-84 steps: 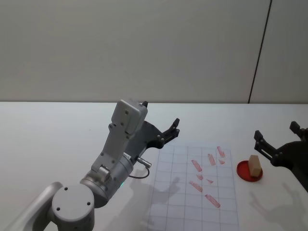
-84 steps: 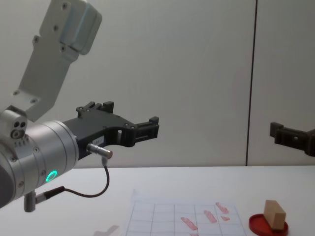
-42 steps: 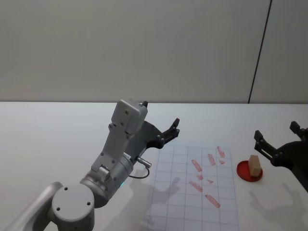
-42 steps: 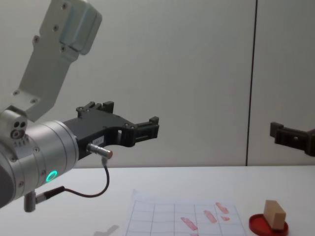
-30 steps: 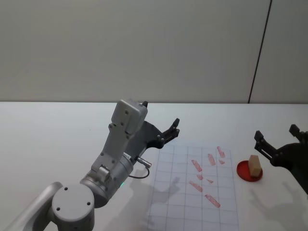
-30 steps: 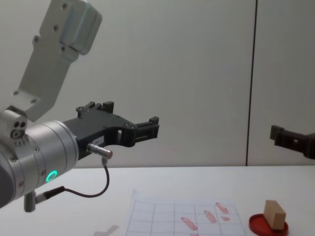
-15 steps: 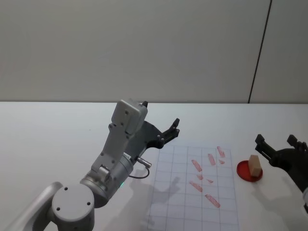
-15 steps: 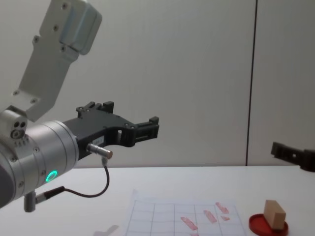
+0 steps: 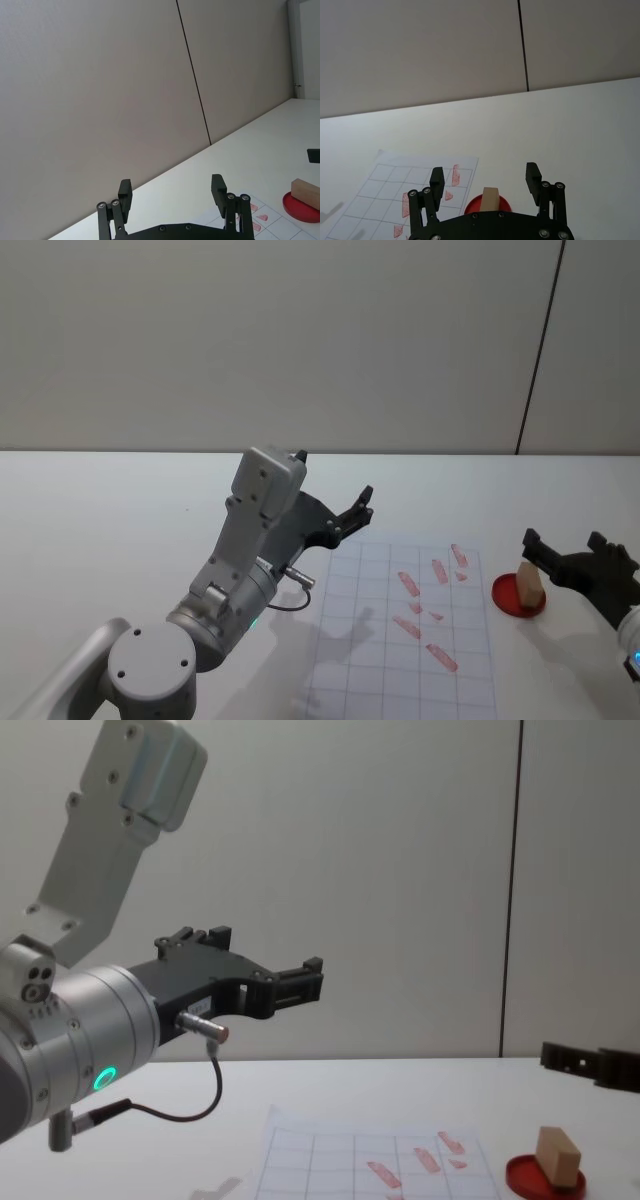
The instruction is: Use the one hand to pick up the stamp and affix it onto the A4 paper.
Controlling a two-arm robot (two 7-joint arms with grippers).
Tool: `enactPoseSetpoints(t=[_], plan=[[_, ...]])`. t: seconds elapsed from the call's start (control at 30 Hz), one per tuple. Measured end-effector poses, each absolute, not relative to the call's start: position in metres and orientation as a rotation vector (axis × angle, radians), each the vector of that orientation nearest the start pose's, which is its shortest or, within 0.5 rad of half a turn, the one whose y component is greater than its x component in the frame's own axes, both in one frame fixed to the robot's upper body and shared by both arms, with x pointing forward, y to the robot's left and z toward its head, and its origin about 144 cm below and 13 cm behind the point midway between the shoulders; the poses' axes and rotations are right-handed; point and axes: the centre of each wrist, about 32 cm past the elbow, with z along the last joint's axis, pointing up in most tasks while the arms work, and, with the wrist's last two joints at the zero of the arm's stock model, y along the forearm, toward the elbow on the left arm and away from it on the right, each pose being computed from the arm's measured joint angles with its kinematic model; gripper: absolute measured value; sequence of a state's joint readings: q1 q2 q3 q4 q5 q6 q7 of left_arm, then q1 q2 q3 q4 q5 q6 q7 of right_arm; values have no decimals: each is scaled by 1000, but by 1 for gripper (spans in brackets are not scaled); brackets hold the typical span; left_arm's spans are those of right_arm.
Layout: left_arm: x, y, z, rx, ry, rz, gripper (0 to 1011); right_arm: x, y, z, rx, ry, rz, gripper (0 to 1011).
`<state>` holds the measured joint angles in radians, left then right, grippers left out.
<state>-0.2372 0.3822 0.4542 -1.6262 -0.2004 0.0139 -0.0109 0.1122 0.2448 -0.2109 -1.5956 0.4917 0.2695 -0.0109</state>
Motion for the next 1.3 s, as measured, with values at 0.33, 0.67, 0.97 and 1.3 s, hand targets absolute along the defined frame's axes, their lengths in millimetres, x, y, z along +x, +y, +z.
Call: enactPoseSetpoints(t=[0.33, 0.67, 0.97, 1.3], plan=[[492, 198, 1204, 61, -268, 1124, 1002, 496, -226, 1182, -91, 360, -1304, 1001], [492, 198, 1204, 61, -268, 1124, 1002, 505, -222, 1180, -138, 405, -1293, 1001], [492, 198, 1204, 61, -268, 1124, 1002, 511, -218, 1178, -174, 432, -1285, 1001], [492, 198, 1204, 61, -268, 1124, 1002, 514, -213, 1176, -204, 457, -1281, 1001]])
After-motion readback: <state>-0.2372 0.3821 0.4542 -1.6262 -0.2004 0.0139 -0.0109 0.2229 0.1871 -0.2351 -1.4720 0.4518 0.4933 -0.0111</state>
